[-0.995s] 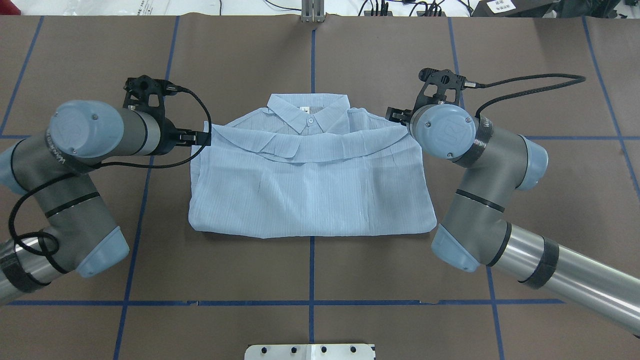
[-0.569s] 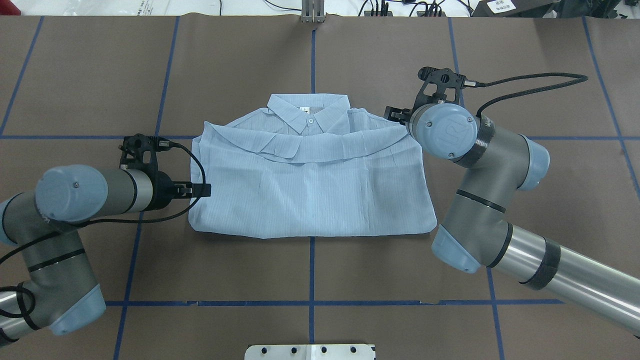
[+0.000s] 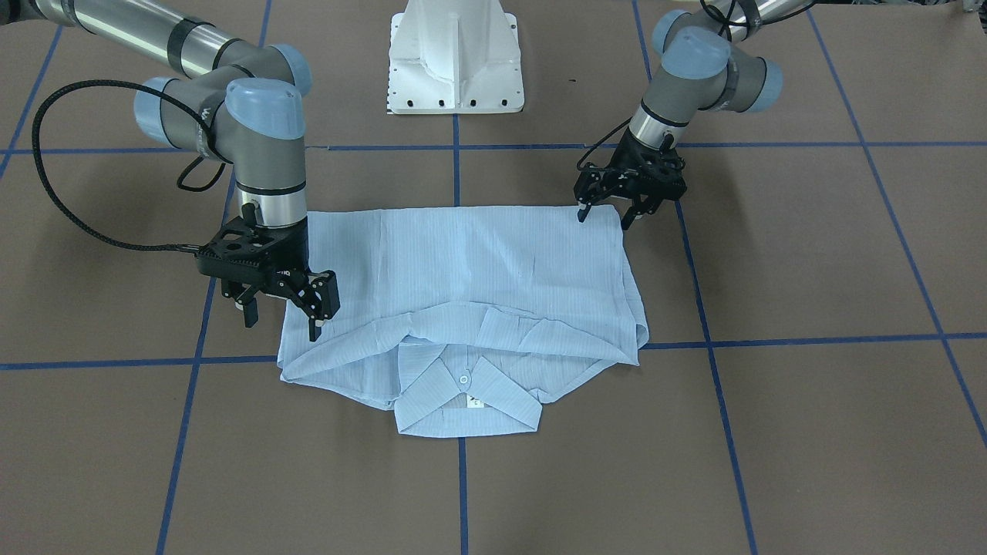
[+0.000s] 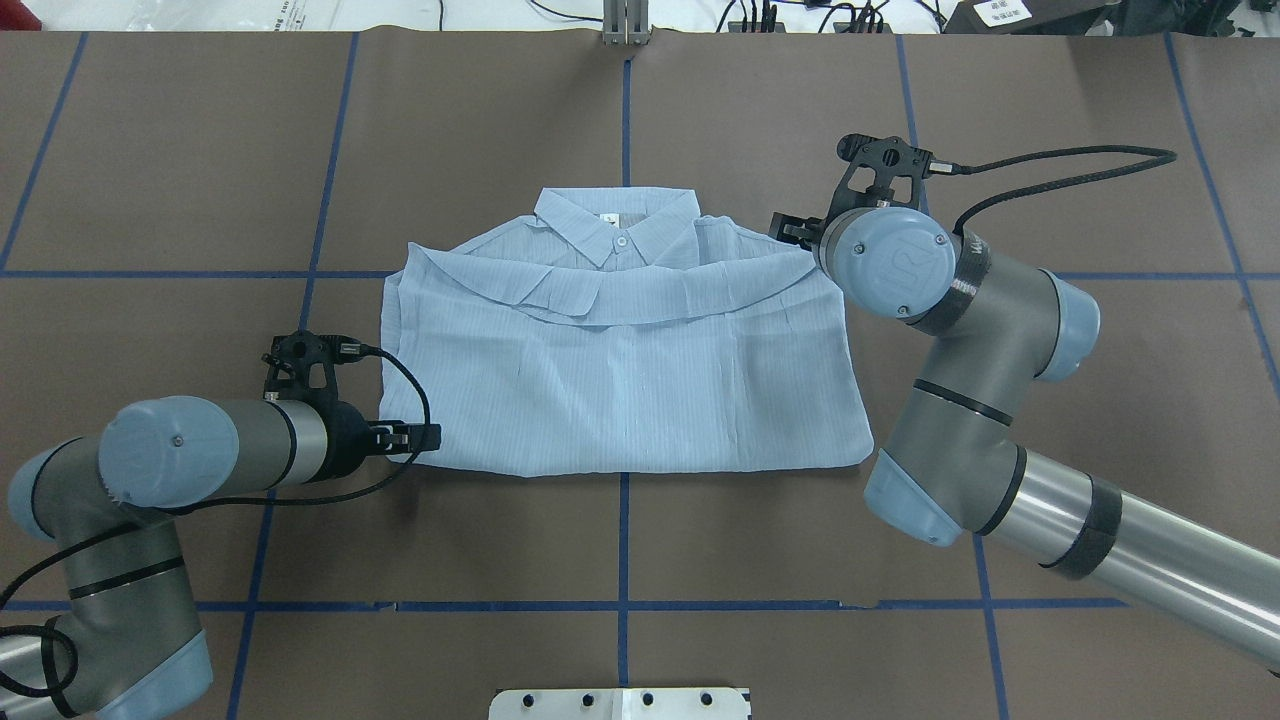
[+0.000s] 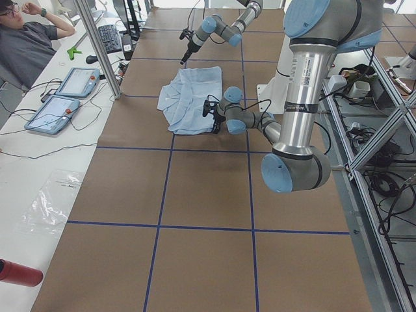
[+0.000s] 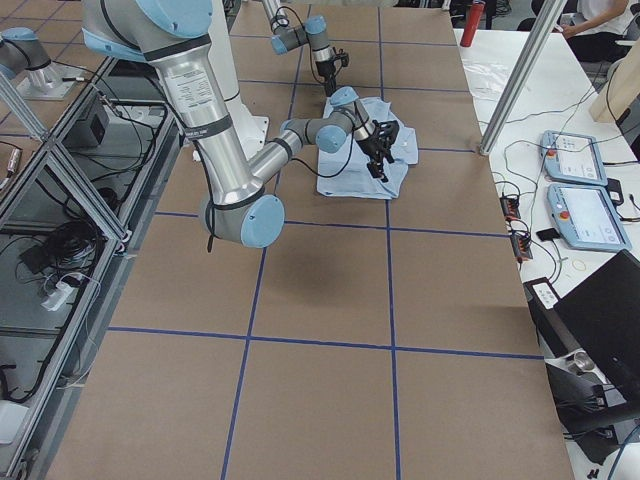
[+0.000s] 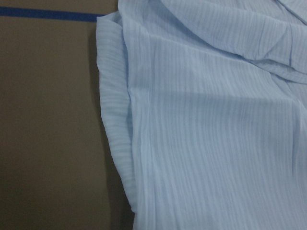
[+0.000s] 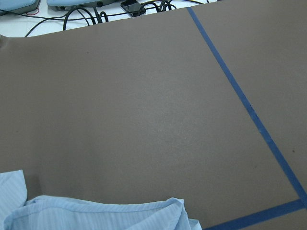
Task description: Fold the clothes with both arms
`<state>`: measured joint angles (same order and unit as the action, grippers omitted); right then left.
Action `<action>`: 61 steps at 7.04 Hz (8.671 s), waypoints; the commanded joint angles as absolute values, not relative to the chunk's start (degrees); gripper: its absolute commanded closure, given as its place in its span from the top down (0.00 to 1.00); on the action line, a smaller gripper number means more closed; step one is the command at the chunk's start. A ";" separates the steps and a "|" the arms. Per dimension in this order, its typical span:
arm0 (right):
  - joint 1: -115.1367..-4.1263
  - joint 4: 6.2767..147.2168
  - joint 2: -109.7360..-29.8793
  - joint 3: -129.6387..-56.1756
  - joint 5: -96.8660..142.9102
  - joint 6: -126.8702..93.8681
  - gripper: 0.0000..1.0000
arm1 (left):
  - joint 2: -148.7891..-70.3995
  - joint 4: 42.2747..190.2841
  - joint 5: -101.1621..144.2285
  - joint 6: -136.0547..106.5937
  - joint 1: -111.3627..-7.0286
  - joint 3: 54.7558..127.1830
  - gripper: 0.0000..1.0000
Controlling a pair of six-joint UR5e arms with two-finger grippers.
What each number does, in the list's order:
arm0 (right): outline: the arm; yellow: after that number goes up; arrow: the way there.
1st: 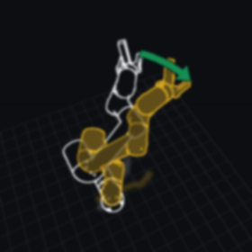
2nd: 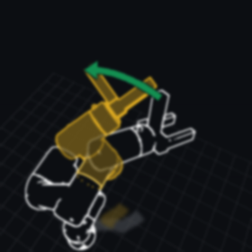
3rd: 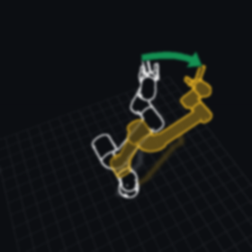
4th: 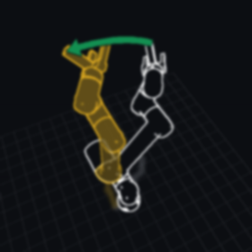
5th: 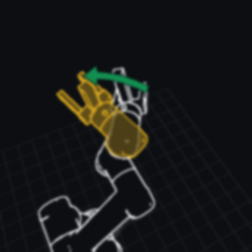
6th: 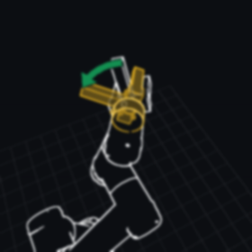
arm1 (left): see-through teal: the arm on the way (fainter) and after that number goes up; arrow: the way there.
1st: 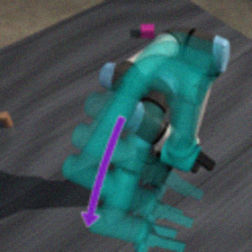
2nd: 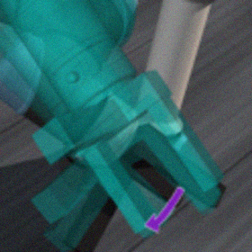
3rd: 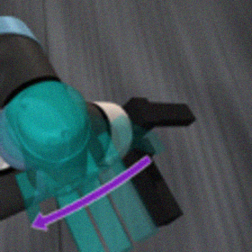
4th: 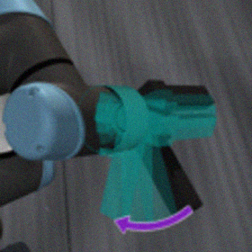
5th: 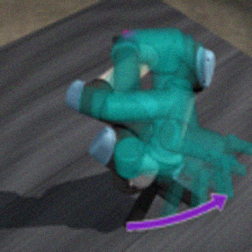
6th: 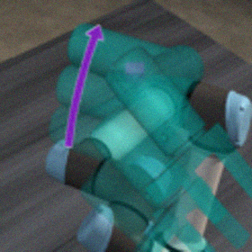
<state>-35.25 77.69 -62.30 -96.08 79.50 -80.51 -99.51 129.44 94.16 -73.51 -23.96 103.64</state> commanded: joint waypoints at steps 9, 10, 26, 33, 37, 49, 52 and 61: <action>-33.58 77.70 -62.14 -96.24 79.10 -81.12 1.00 | -102.15 128.67 94.39 -47.59 -46.45 92.01 0.00; -33.49 77.70 -62.14 -96.33 79.10 -81.38 1.00 | -112.22 128.76 94.31 -47.29 -49.10 80.10 0.00; -23.92 91.03 -26.23 -71.05 75.87 -80.64 1.00 | -124.19 135.09 105.29 -32.96 -59.24 66.62 1.00; -18.20 97.03 -18.63 -58.97 70.83 -55.49 0.88 | -119.44 135.09 105.56 -33.75 -59.33 71.45 1.00; -18.28 98.25 -19.33 -59.24 84.69 -50.19 0.54 | -119.44 135.09 105.56 -33.84 -59.33 71.37 1.00; -18.99 101.16 -25.22 -66.88 85.87 -47.28 0.03 | -119.00 135.26 105.56 -33.84 -59.24 71.46 1.00; -19.33 101.16 -25.40 -67.58 85.87 -47.55 0.00 | -118.92 135.87 105.56 -33.92 -59.24 71.46 1.00; -23.80 90.38 -39.73 -83.85 85.87 -64.51 1.00 | -118.92 135.88 105.56 -34.63 -58.54 71.37 1.00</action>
<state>-21.71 93.98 -39.83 -84.30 85.86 -63.41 -118.92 135.88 105.56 -34.63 -58.56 71.37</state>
